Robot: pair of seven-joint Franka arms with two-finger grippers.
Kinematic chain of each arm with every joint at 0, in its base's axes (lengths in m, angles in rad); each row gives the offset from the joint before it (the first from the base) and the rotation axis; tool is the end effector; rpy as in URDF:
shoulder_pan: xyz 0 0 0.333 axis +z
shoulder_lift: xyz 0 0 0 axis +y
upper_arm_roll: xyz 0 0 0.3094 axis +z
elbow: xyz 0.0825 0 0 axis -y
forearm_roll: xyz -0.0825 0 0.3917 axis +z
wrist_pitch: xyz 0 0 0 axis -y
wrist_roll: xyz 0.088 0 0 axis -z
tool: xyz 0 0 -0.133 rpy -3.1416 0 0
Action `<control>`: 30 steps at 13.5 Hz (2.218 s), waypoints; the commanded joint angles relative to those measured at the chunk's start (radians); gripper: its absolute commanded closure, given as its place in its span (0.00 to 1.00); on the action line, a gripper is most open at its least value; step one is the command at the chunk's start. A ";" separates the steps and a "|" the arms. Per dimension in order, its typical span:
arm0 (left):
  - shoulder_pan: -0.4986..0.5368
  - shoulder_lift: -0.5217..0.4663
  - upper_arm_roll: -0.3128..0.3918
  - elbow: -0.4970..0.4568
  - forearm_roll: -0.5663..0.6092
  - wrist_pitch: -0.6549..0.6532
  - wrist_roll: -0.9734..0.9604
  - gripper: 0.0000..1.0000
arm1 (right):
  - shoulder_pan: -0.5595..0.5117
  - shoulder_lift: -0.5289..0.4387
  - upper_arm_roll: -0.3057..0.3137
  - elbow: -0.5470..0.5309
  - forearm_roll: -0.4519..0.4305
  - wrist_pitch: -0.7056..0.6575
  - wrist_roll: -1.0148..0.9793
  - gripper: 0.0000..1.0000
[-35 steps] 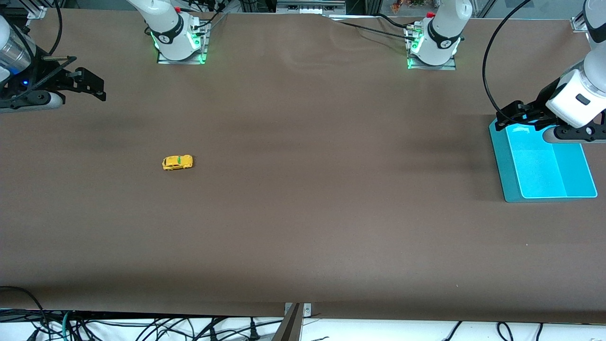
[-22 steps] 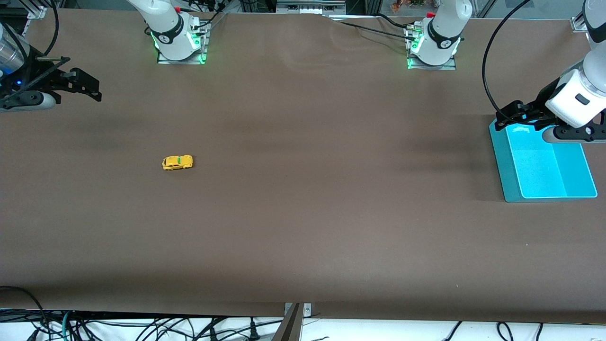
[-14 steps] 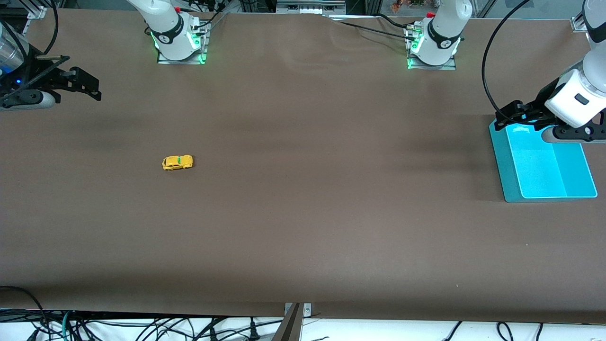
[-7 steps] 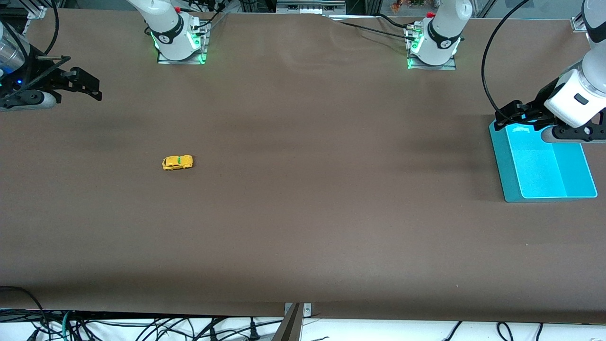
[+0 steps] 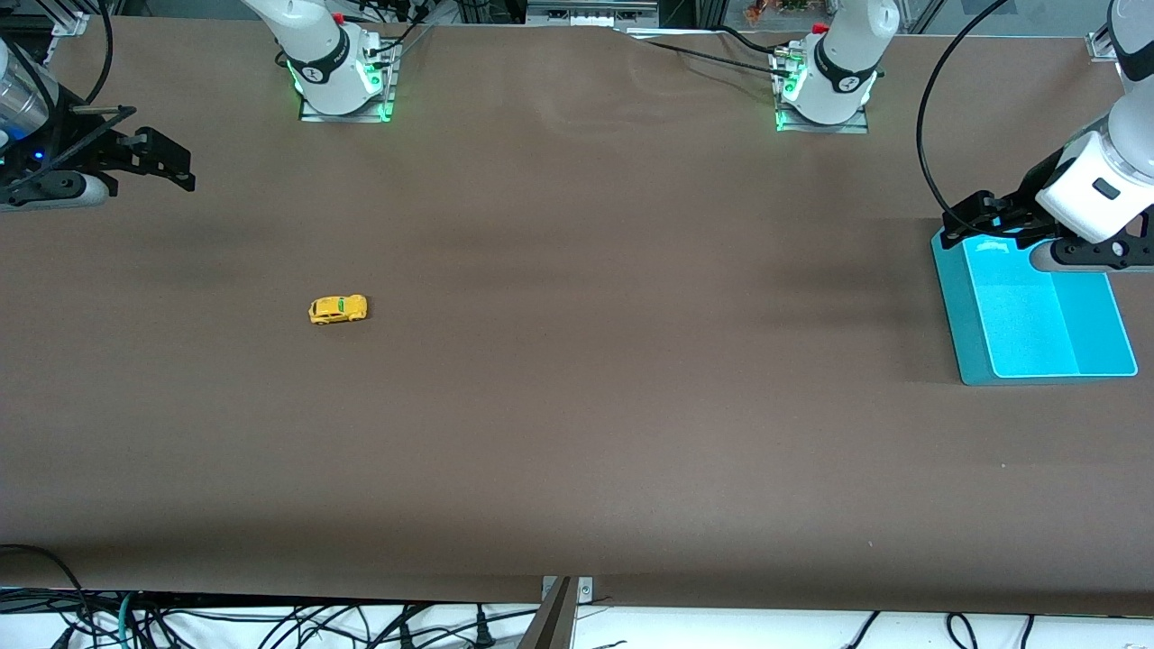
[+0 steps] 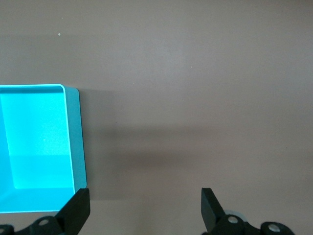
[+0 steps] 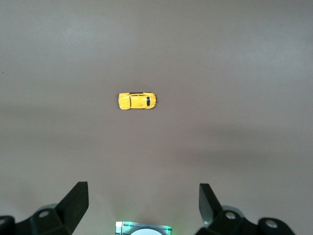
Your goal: Wind and store yellow beetle car
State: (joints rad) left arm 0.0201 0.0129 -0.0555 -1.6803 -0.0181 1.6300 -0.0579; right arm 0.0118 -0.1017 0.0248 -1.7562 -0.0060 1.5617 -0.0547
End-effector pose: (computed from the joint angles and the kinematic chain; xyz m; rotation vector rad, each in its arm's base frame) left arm 0.5643 -0.0221 0.5371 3.1240 0.0377 -0.1000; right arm 0.5229 0.0188 0.5580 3.1273 0.1428 -0.1455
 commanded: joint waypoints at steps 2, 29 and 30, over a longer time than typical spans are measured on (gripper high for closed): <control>0.001 0.009 -0.003 0.025 -0.005 -0.021 0.015 0.00 | 0.010 -0.029 -0.003 -0.039 -0.011 0.009 -0.005 0.00; 0.004 0.010 0.006 0.025 -0.005 -0.025 0.059 0.00 | 0.007 0.296 0.092 -0.551 -0.008 0.938 -1.089 0.00; 0.004 0.012 0.006 0.025 -0.005 -0.025 0.059 0.00 | 0.005 0.328 0.092 -0.551 -0.008 0.992 -1.153 0.00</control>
State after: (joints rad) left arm 0.0215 0.0137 -0.0510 -1.6801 -0.0181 1.6219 -0.0240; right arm 0.0208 0.1736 0.1064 -2.3110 -0.0061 2.4731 -1.0893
